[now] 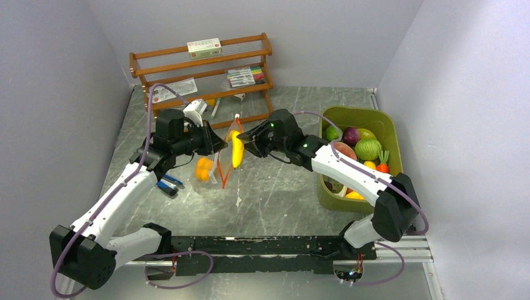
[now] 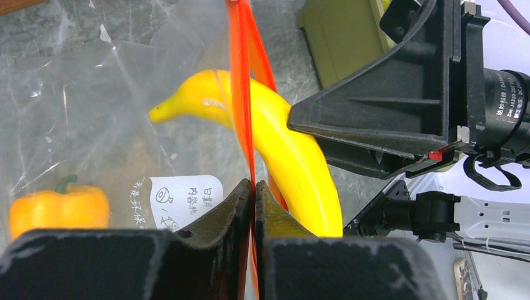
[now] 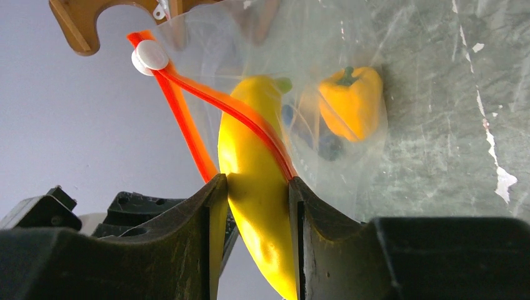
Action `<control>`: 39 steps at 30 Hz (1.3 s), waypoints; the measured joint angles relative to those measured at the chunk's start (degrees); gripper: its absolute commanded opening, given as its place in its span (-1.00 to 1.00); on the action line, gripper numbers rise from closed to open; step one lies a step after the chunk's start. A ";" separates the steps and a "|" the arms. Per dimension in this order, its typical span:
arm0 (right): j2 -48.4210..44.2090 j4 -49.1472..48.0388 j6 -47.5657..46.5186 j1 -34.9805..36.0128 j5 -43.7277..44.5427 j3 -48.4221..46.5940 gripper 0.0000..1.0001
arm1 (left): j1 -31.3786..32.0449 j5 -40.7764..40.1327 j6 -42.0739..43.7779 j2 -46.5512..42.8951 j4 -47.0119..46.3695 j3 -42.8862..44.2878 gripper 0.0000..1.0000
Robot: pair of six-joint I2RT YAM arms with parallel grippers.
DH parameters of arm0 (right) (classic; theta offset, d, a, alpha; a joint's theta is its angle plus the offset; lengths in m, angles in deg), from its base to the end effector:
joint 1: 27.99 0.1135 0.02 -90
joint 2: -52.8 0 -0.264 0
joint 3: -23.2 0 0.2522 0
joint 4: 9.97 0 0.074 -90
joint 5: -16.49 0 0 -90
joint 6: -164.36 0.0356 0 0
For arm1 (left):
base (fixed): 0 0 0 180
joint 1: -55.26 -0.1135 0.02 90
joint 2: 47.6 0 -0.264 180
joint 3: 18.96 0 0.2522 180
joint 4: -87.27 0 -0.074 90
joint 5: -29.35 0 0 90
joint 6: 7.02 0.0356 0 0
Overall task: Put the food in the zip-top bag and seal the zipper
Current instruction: Place the fake fruit in the zipper food storage bag.
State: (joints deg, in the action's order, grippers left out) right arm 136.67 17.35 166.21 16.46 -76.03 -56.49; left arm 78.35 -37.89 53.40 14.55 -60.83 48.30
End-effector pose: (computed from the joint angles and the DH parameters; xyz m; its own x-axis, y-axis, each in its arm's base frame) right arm 0.2393 0.2369 0.3004 -0.7140 0.6984 0.0505 0.3962 0.3435 0.8515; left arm 0.2183 -0.1081 0.3212 -0.6959 -0.1982 -0.6902 0.3861 0.7072 -0.5923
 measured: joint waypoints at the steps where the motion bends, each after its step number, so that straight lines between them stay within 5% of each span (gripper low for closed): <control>1: 0.42 0.11 0.09 0.07 0.22 -0.52 -0.26 | 0.00 0.00 0.00 0.00 0.00 0.00 -0.86; 14: 5.31 5.20 0.11 2.25 2.91 -6.08 -0.17 | 0.00 0.17 0.02 0.59 -0.31 0.02 -0.86; 23: 5.44 5.03 -0.39 2.40 3.54 -5.99 0.16 | 0.00 0.22 0.00 0.76 -0.28 0.15 -0.86; 39: 0.00 -3.10 1.77 2.40 1.62 1.90 -0.07 | 0.00 0.17 -1.29 0.85 -0.28 0.52 -0.86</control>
State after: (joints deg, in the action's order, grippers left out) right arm 136.67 14.25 167.98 18.86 -74.42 -54.59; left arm 78.35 -37.71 52.11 15.40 -61.12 48.82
